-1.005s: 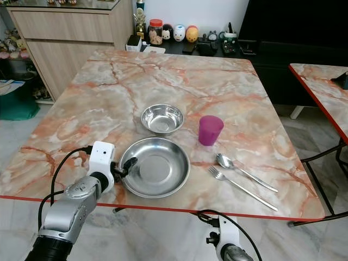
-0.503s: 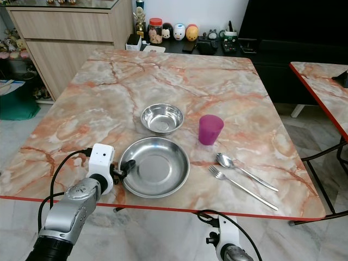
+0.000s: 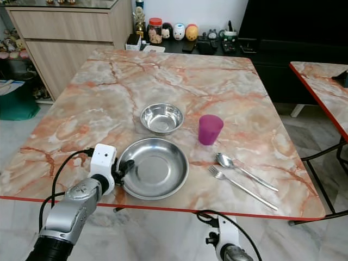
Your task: Setting the table
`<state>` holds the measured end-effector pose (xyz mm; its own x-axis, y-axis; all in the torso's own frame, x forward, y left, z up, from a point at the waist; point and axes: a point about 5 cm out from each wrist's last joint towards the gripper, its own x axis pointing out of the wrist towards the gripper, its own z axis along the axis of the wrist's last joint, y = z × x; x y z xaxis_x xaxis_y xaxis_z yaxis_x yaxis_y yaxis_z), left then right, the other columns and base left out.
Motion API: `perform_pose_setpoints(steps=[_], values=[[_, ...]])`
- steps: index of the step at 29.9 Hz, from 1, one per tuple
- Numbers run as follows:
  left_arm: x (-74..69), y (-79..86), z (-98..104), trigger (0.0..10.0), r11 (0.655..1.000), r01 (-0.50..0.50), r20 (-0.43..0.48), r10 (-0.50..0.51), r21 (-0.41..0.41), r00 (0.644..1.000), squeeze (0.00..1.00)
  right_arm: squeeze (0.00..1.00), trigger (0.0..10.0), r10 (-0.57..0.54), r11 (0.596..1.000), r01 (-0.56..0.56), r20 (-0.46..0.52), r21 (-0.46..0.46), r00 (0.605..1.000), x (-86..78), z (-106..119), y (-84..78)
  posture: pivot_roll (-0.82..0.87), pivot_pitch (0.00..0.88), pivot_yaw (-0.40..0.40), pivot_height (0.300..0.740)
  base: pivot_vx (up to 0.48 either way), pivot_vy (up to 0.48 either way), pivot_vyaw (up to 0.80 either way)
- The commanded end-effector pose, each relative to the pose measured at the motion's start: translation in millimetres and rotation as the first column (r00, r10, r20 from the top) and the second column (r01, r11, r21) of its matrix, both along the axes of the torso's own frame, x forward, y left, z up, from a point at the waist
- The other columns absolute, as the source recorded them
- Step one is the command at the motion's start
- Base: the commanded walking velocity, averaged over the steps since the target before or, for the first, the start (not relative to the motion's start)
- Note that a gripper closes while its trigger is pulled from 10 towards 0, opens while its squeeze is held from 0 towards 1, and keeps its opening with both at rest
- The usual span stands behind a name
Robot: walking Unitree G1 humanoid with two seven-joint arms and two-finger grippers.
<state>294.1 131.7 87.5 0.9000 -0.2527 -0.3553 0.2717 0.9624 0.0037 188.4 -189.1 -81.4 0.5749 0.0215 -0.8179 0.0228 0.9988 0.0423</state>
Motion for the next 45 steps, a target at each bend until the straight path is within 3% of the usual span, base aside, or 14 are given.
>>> perform_pose_setpoints(steps=[1,27,32,35,36,37,40,45], values=[[-0.5,-2.0,-2,0.0,0.999,0.022,-0.015,-0.022,0.024,1.0,0.0,0.0,10.0,0.005,1.0,-0.005,0.0,-0.01,1.0,1.7,1,-2.9,0.14,0.0,-0.061,0.74,0.0,0.0,0.0],[-2.2,-4.0,-3,0.0,0.999,0.044,-0.017,-0.043,0.028,0.999,0.0,0.0,10.0,0.01,1.0,-0.01,-0.002,-0.013,1.0,1.4,1,-3.4,0.14,0.0,-0.064,0.74,0.0,0.0,0.0],[-4.3,-4.0,-5,0.0,0.994,0.061,-0.009,-0.061,0.085,0.998,0.0,0.0,10.0,0.012,1.0,-0.012,-0.002,-0.014,1.0,1.4,1,-3.4,0.14,0.0,-0.065,0.74,0.0,0.0,0.0],[-5.2,-3.4,-6,0.0,0.998,0.046,-0.004,-0.046,0.048,0.999,0.0,0.0,10.0,0.013,1.0,-0.013,-0.002,-0.014,1.0,1.3,1,-3.5,0.14,0.0,-0.067,0.74,0.0,0.0,0.0],[-5.7,-2.9,-6,8.5,1.0,0.021,-0.003,-0.021,-0.011,1.0,0.0,0.0,10.0,0.013,1.0,-0.013,-0.002,-0.014,1.0,1.3,1,-3.5,0.14,0.0,-0.068,0.74,0.0,0.0,0.0],[-7.8,-1.1,-6,10.0,0.989,-0.017,-0.005,0.017,-0.144,1.0,0.0,0.0,10.0,0.015,1.0,-0.015,-0.003,-0.015,1.0,1.3,1,-3.6,0.14,0.0,-0.069,0.74,0.0,0.0,0.0],[-13.2,3.5,-10,10.0,0.969,-0.057,-0.021,0.053,-0.239,0.998,0.0,0.0,10.0,0.016,1.0,-0.016,-0.003,-0.016,1.0,1.3,1,-3.9,0.15,0.0,-0.072,0.74,0.0,0.0,0.0],[-17.4,12.6,-12,10.0,0.94,-0.122,-0.036,0.117,-0.319,0.993,0.0,0.0,10.0,0.02,1.0,-0.02,-0.004,-0.019,1.0,1.4,1,-4.8,0.15,0.0,-0.078,0.74,0.0,0.0,0.0]])
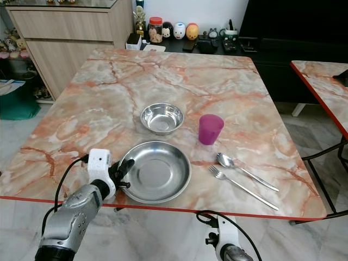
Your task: Setting the table
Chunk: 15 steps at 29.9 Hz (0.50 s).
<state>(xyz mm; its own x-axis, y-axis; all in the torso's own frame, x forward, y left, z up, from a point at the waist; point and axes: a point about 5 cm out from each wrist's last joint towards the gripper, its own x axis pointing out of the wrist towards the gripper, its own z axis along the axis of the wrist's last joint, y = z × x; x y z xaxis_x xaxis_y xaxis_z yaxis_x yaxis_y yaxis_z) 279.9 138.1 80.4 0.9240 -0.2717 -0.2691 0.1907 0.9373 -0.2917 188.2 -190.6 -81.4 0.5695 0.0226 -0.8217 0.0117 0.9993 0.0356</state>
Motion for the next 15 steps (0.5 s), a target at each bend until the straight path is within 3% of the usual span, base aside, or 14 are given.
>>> perform_pose_setpoints(steps=[1,8,11,15], values=[[-3.2,8.0,-4,10.0,0.998,-0.046,-0.022,0.045,-0.047,0.999,0.0,0.0,10.0,0.01,1.0,-0.01,0.002,-0.014,1.0,1.6,1,-3.8,0.15,0.0,-0.081,0.74,0.0,0.0,0.0],[1.3,10.8,8,10.0,0.98,-0.076,0.028,0.083,-0.186,0.996,0.0,0.0,10.0,0.014,1.0,-0.014,0.002,-0.018,1.0,1.6,2,-5.0,0.14,0.0,-0.085,0.74,0.0,0.0,0.0],[4.3,13.3,33,10.0,0.949,-0.074,0.183,0.135,-0.307,0.974,0.0,0.0,10.0,0.014,1.0,-0.014,0.002,-0.02,1.0,1.7,2,-5.5,0.14,0.0,-0.088,0.74,0.0,0.0,0.0],[4.2,9.4,44,10.0,0.944,-0.045,0.249,0.131,-0.325,0.96,0.0,0.0,10.0,0.019,1.0,-0.019,0.001,-0.022,1.0,1.7,2,-6.0,0.14,0.0,-0.095,0.74,0.0,0.0,0.0]])
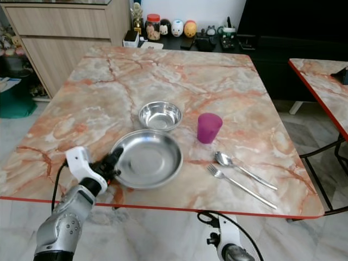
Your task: Setting the table
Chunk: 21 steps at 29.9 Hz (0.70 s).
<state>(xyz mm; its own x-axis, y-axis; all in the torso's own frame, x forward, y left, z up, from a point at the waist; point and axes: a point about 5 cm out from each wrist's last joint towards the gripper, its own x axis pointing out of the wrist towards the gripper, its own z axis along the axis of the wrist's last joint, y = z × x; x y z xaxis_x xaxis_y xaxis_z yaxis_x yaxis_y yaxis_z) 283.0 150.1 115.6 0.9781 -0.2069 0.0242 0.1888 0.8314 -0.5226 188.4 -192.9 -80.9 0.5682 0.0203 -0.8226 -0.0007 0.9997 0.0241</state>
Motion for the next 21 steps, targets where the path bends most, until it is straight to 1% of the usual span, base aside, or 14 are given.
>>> perform_pose_setpoints(steps=[1,3,6,8,11,13,15,21], values=[[1.0,-2.8,8,10.0,1.0,0.011,0.046,-0.011,-0.014,0.999,0.0,0.0,10.0,0.006,1.0,-0.006,0.002,-0.01,1.0,1.5,1,-3.7,0.14,0.0,-0.095,0.74,0.0,0.0,0.0],[-0.3,-4.1,5,10.0,1.0,0.015,0.032,-0.015,0.003,0.999,0.0,0.0,10.0,0.007,1.0,-0.007,0.002,-0.011,1.0,1.4,1,-4.0,0.14,0.0,-0.096,0.74,0.0,0.0,0.0],[-2.1,-4.1,2,10.0,1.0,0.016,0.026,-0.016,-0.003,1.0,0.0,0.0,10.0,0.007,1.0,-0.007,0.003,-0.011,1.0,1.5,1,-4.0,0.14,0.0,-0.096,0.74,0.0,0.0,0.0],[-5.0,-4.0,0,10.0,0.999,0.03,0.031,-0.031,0.032,0.999,0.0,0.0,10.0,0.007,1.0,-0.007,0.003,-0.011,1.0,1.5,1,-4.1,0.14,0.0,-0.095,0.74,0.0,0.0,0.0],[-7.6,-2.6,-1,10.0,0.999,0.031,0.027,-0.032,0.029,0.999,0.0,0.0,10.0,0.01,1.0,-0.01,0.001,-0.012,1.0,1.3,1,-4.2,0.14,0.0,-0.096,0.74,0.0,0.0,0.0],[-8.6,-0.2,1,10.0,1.0,0.023,0.042,-0.023,0.017,0.999,0.0,0.0,10.0,0.013,1.0,-0.013,0.0,-0.012,1.0,1.2,1,-3.8,0.15,0.0,-0.097,0.74,0.0,0.0,0.0],[-8.2,0.8,4,10.0,1.0,0.015,0.056,-0.015,-0.001,0.998,0.0,0.0,10.0,0.014,1.0,-0.014,0.0,-0.011,1.0,1.2,1,-3.7,0.15,0.0,-0.097,0.74,0.0,0.0,0.0],[-5.0,0.3,10,10.0,1.0,-0.002,0.084,0.003,-0.018,0.996,0.0,0.0,10.0,0.009,1.0,-0.009,0.001,-0.011,1.0,1.2,1,-3.7,0.14,0.0,-0.099,0.74,0.0,0.0,0.0]])
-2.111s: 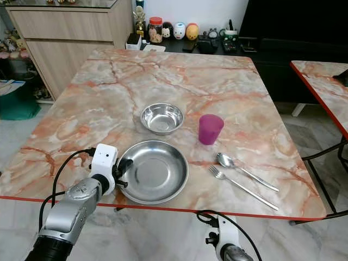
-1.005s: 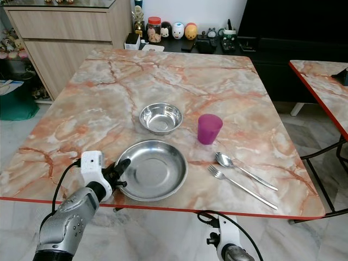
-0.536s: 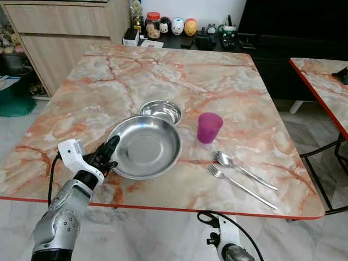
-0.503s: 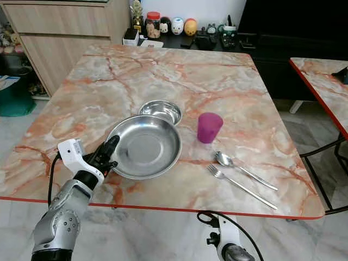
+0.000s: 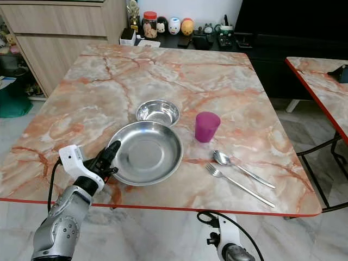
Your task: Setting the table
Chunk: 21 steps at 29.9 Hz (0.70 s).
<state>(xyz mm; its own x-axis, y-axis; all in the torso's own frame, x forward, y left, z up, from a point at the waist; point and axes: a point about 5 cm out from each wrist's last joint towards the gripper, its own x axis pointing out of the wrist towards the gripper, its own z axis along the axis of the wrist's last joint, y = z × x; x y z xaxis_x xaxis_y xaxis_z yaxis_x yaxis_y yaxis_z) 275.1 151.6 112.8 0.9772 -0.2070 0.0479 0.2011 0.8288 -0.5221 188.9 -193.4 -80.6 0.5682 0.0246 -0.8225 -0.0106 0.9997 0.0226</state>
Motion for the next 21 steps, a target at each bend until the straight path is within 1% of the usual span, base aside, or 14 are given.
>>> perform_pose_setpoints(steps=[1,6,8,10,12,21], values=[[3.1,-2.0,14,10.0,1.0,-0.003,0.069,0.004,-0.02,0.998,0.0,0.0,10.0,-0.001,1.0,0.001,0.0,-0.009,1.0,0.6,1,-3.2,0.14,0.0,-0.099,0.74,0.0,0.0,0.0],[3.4,-5.0,21,10.0,0.999,0.006,0.104,-0.001,-0.048,0.995,0.0,0.0,10.0,-0.012,1.0,0.012,0.0,-0.01,1.0,0.4,1,-4.1,0.14,0.0,-0.1,0.74,0.0,0.0,0.0],[3.8,-4.8,22,10.0,0.999,0.002,0.107,0.003,-0.05,0.994,0.0,0.0,10.0,-0.015,1.0,0.015,-0.001,-0.012,1.0,0.3,1,-4.5,0.14,0.0,-0.101,0.74,0.0,-0.3,0.0],[4.6,-4.3,23,10.0,1.0,0.002,0.114,0.002,-0.03,0.993,0.0,0.0,10.0,-0.02,1.0,0.02,-0.001,-0.014,1.0,0.3,1,-5.3,0.14,0.0,-0.103,0.74,0.0,-0.304,0.0],[4.7,-4.4,23,10.0,1.0,0.003,0.114,0.0,-0.026,0.993,0.0,0.0,10.0,-0.023,1.0,0.023,0.0,-0.014,1.0,0.3,1,-5.4,0.14,0.0,-0.103,0.74,0.0,-0.304,0.0],[6.5,-4.8,27,10.0,1.0,-0.001,0.134,0.005,-0.03,0.991,0.0,0.0,10.0,-0.022,1.0,0.022,-0.002,-0.014,1.0,0.4,1,-6.0,0.14,0.0,-0.107,0.74,0.0,-0.337,0.0]])
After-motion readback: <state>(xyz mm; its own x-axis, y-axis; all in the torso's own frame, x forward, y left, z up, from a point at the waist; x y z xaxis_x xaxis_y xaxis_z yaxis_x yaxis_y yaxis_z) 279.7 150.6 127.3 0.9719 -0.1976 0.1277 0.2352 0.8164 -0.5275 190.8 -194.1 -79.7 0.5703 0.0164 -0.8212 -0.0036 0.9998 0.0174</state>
